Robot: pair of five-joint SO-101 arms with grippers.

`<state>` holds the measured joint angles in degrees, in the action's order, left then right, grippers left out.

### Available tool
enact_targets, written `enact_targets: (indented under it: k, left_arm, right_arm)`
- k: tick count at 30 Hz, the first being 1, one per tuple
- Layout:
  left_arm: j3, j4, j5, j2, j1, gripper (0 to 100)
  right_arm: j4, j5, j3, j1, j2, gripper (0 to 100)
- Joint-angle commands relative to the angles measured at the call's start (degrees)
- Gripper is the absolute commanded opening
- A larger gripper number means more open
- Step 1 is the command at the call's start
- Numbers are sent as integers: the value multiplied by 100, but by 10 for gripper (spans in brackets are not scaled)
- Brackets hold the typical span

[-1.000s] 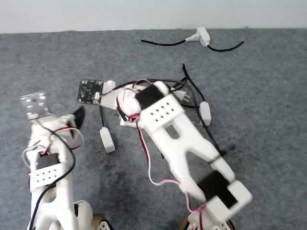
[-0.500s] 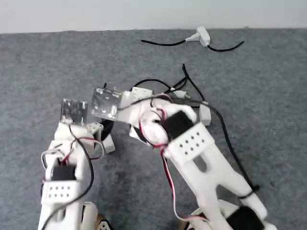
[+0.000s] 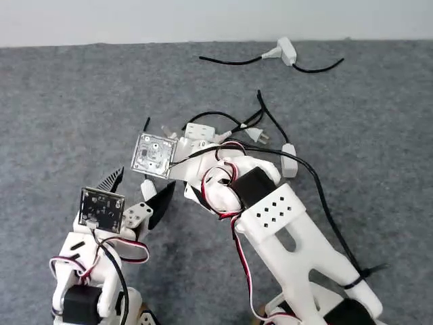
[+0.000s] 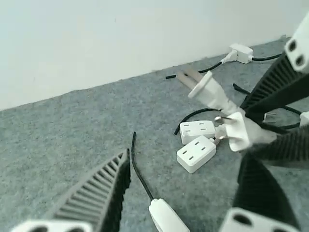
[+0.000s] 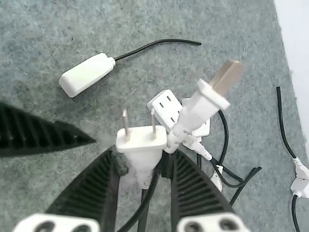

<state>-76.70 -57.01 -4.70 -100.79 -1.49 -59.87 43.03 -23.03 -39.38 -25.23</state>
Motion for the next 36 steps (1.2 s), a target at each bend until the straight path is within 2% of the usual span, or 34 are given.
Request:
enact_targets:
  k: [1, 8, 12, 17, 23, 26, 30, 36]
  left_arm:
    - [418, -44, -26, 105, -53, 348]
    - [382, 88, -26, -53, -18, 348]
    - [242, 246, -26, -9, -9, 348]
    - [-409, 835, -26, 0, 0, 348]
    - [-497, 905, -26, -9, 26, 348]
    - [-646, 1073, 26, -9, 264, 348]
    - [-971, 1486, 53, 0, 422, 348]
    - [-1051, 1521, 132, 0, 343, 348]
  right_arm:
    - [127, -53, -9, 4, -268, 9]
    - [101, -62, -220, -497, -277, 9]
    - [75, -70, -229, -505, -321, 9]
    - [66, -79, -220, -505, -338, 9]
    - [57, -53, -220, -497, -338, 9]
    - [-48, -44, -193, -497, -374, 9]
    - [-312, -44, -149, -497, -848, 9]
    - [-541, -88, -176, -523, -1516, 9]
